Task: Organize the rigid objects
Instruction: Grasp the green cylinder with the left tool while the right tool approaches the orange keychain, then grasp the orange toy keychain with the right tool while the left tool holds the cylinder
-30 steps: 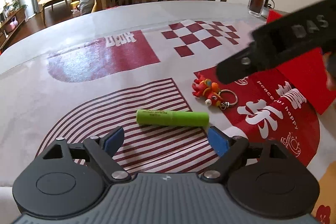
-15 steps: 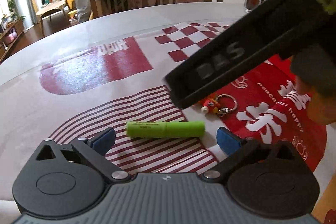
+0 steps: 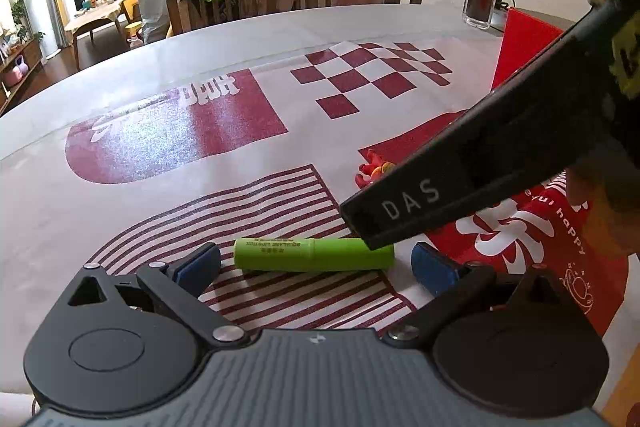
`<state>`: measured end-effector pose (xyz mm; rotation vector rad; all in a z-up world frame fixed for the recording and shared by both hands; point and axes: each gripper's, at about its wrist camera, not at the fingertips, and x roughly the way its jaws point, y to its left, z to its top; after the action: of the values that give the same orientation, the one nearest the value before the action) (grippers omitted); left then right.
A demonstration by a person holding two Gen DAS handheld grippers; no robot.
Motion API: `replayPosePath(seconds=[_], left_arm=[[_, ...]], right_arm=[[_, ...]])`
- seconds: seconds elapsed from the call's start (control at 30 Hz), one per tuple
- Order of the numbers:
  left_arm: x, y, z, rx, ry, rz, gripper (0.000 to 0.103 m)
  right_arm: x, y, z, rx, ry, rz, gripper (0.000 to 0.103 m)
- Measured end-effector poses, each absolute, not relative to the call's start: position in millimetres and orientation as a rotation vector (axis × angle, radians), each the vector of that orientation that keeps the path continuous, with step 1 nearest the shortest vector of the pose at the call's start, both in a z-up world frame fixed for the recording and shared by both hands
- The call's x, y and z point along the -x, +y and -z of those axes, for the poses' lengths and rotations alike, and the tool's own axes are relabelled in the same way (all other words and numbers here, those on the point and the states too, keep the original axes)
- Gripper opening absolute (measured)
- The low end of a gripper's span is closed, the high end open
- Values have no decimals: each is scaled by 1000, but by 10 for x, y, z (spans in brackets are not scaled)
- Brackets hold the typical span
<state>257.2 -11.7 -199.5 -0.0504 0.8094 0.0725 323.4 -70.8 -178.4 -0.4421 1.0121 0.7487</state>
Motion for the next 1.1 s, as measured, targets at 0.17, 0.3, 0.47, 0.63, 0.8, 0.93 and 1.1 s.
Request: replayPosePath(seconds=[0.17,0.3,0.47,0.63,0.8,0.93,1.1], left_arm=[[-2559,-91,1957,50,801,-83,83],[-2571,-96,1931,32,813,-82,82],[-2533,-57,1860,36,822,-90,82],[-2447,-20,1710,63,820,-85,81],[-2339,30,1498,96,808,-67,82],[-2288,11,1308,100,780,-40,81],[-2253,-51,1020,91,734,-5,82]], right_arm=[[-3249,-739,1763,430,1013,-730,36],[-3214,-769,1724,421,998,-719,36],[-3171,-888,1570,367,988,-709,36],[-3075,-1035,1331,322,961,-708,36],[-2991,-1201,1065,281,938,-701,36],[-2938,-1339,875,254,920,-688,30],[-2882,-1518,629,228,872,-670,21]])
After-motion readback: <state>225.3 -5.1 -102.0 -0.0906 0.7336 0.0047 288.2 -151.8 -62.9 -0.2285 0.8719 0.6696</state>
